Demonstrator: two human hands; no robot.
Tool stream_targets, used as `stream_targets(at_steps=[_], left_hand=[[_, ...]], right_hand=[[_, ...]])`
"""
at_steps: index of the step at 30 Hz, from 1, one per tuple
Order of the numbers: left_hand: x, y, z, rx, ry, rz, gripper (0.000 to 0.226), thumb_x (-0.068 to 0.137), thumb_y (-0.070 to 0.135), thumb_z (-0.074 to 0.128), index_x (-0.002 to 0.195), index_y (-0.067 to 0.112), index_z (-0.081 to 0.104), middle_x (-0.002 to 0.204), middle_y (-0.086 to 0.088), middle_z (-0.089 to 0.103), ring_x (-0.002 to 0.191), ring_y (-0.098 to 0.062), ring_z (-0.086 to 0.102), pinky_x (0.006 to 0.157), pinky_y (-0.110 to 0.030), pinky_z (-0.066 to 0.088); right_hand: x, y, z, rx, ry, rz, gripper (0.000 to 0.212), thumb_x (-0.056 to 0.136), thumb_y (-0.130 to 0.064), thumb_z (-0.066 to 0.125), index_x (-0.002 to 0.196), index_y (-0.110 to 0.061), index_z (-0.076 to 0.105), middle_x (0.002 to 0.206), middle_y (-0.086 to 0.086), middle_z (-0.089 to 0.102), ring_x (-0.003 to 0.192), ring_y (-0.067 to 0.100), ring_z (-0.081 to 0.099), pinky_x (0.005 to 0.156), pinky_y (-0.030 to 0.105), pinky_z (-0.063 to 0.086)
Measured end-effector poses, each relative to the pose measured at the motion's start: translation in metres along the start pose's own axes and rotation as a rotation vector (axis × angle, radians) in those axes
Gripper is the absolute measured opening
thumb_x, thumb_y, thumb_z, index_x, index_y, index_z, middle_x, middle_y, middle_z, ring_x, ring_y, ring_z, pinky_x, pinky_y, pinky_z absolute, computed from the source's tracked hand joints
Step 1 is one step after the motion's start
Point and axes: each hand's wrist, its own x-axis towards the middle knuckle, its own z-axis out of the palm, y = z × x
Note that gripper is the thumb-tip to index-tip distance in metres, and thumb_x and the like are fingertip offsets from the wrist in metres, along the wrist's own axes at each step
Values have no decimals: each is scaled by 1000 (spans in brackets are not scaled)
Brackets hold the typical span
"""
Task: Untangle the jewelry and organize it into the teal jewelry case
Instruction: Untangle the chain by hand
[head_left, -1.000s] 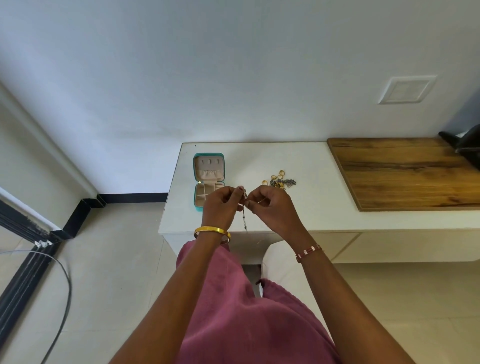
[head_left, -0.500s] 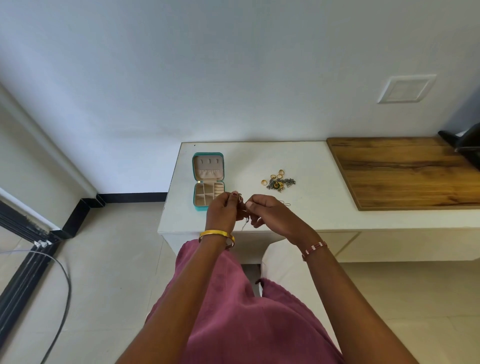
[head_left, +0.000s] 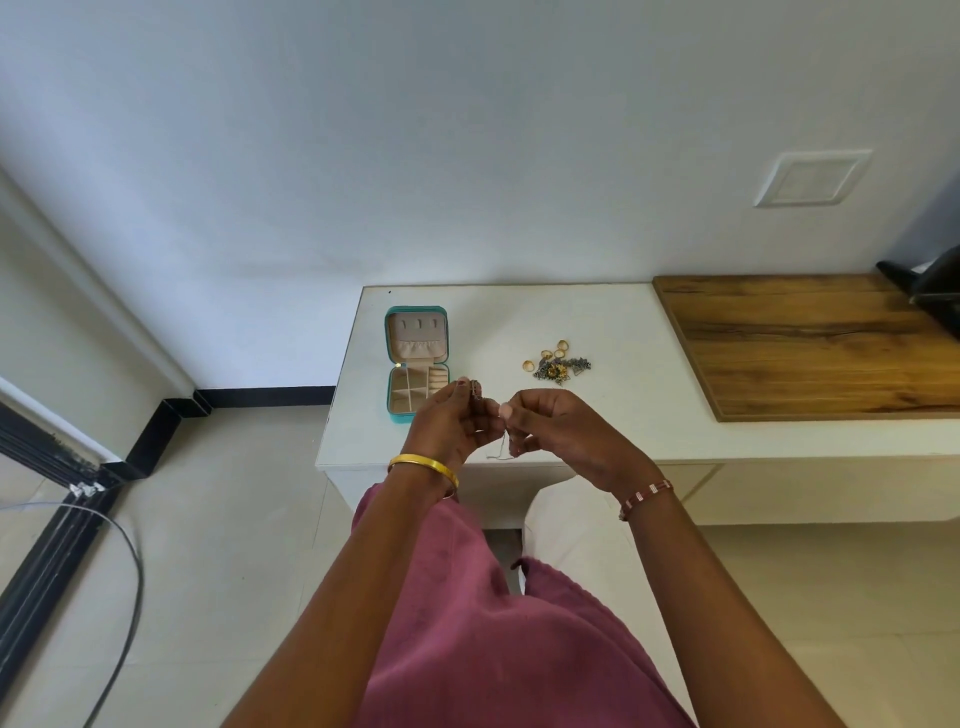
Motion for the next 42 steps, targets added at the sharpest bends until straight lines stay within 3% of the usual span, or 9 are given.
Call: stream_targets(at_steps=[8, 14, 21, 25, 29, 32, 36, 38, 42], left_hand=[[1, -3, 0, 66, 49, 3, 30, 99, 19, 31, 77, 12, 49, 41, 0, 56, 39, -12, 55, 58, -28, 52], [5, -6, -4, 48, 51, -25, 30, 99, 25, 31, 76, 13, 47, 40, 3, 40, 30, -7, 27, 46, -19, 29], [11, -2, -10, -52, 210, 40, 27, 98, 23, 33, 81, 14, 52, 46, 1, 58, 36, -9, 51, 55, -27, 44], [12, -2, -9, -87, 240, 70, 30, 100, 26, 27, 85, 14, 51, 71, -9, 61, 47, -12, 63, 62, -32, 51], [19, 1, -22, -93, 302, 108, 37, 100, 27, 22, 90, 10, 54, 53, -6, 64, 53, -17, 64, 62, -31, 53], [22, 1, -30, 104, 364, 172, 35, 101, 24, 24, 80, 10, 49, 40, -1, 53, 40, -14, 55, 45, -21, 50], [25, -5, -30, 247, 355, 192, 27, 100, 20, 26, 92, 8, 50, 61, -6, 39, 44, -14, 36, 42, -18, 42], [24, -7, -29, 166, 305, 153, 24, 99, 19, 30, 103, 7, 50, 61, -6, 37, 40, -10, 39, 44, -19, 46], [19, -3, -28, -173, 174, 31, 19, 97, 21, 39, 90, 9, 51, 44, -2, 36, 33, -8, 41, 52, -27, 56]], right_hand=[[1, -3, -3, -138, 2, 10, 16, 83, -4, 58, 71, -13, 63, 67, 6, 63, 67, 15, 59, 81, 36, 51], [1, -4, 0, -92, -3, 28, 31, 87, -3, 50, 59, -14, 58, 61, 6, 57, 62, 19, 53, 73, 34, 48], [2, 4, -8, 62, 51, 12, 39, 90, -18, 56, 51, -18, 55, 51, -2, 51, 54, 14, 50, 84, 45, 50], [1, 3, -5, 74, 130, 34, 42, 91, -24, 56, 50, -16, 47, 42, -7, 39, 45, 11, 39, 74, 39, 52], [-1, 7, -15, 283, 284, 38, 45, 89, -17, 59, 48, -18, 39, 43, -8, 28, 39, 8, 26, 55, 29, 39], [-2, 11, -23, 377, 375, 34, 42, 87, -14, 60, 48, -20, 44, 46, -5, 26, 40, 9, 23, 52, 27, 31], [0, 8, -20, 514, 431, 5, 38, 87, -14, 59, 51, -20, 52, 51, -2, 24, 39, 9, 22, 49, 25, 26], [0, 7, -19, 578, 468, 4, 39, 88, -16, 60, 49, -21, 56, 49, -4, 26, 39, 9, 22, 50, 25, 23], [-1, 11, -21, 621, 529, 35, 34, 88, -20, 60, 54, -17, 58, 40, -9, 35, 36, 7, 22, 45, 22, 22]])
